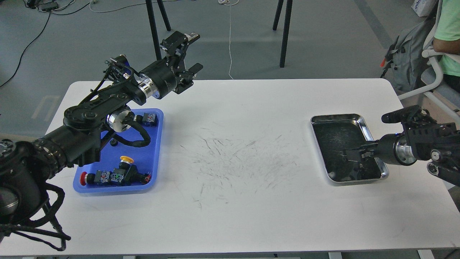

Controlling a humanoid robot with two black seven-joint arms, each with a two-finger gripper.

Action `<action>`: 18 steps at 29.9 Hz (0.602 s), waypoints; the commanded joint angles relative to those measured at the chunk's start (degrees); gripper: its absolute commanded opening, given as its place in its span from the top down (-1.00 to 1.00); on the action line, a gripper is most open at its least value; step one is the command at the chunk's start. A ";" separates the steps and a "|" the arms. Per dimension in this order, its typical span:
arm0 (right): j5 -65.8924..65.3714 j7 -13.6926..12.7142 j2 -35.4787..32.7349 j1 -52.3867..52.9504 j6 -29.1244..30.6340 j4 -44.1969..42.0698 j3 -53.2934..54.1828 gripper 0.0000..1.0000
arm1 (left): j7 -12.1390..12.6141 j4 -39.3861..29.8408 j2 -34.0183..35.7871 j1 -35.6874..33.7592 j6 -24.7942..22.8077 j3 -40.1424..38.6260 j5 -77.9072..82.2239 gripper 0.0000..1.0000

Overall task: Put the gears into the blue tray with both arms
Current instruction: 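Lower the right gripper into the dark metal tray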

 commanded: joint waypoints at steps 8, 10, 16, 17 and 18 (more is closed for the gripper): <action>-1.83 0.16 2.48 1.35 0.05 -1.75 -3.46 -0.47 | 0.00 0.01 0.06 0.11 0.02 0.02 0.09 -1.00; -1.92 0.25 2.48 1.71 0.05 -1.75 -3.73 -0.41 | 0.00 0.01 0.06 0.20 0.02 0.02 0.09 -1.00; -2.01 0.51 2.48 2.06 0.05 -1.67 -4.96 -0.12 | 0.00 0.18 -0.03 0.20 0.11 0.02 0.09 -1.00; -1.92 0.51 2.48 2.06 0.05 -1.67 -4.96 -0.08 | 0.00 0.18 -0.03 0.29 0.11 0.11 0.09 -1.00; -1.92 0.51 2.48 2.15 0.05 -1.58 -4.96 -0.08 | 0.00 0.18 -0.03 0.37 0.11 0.11 0.09 -1.00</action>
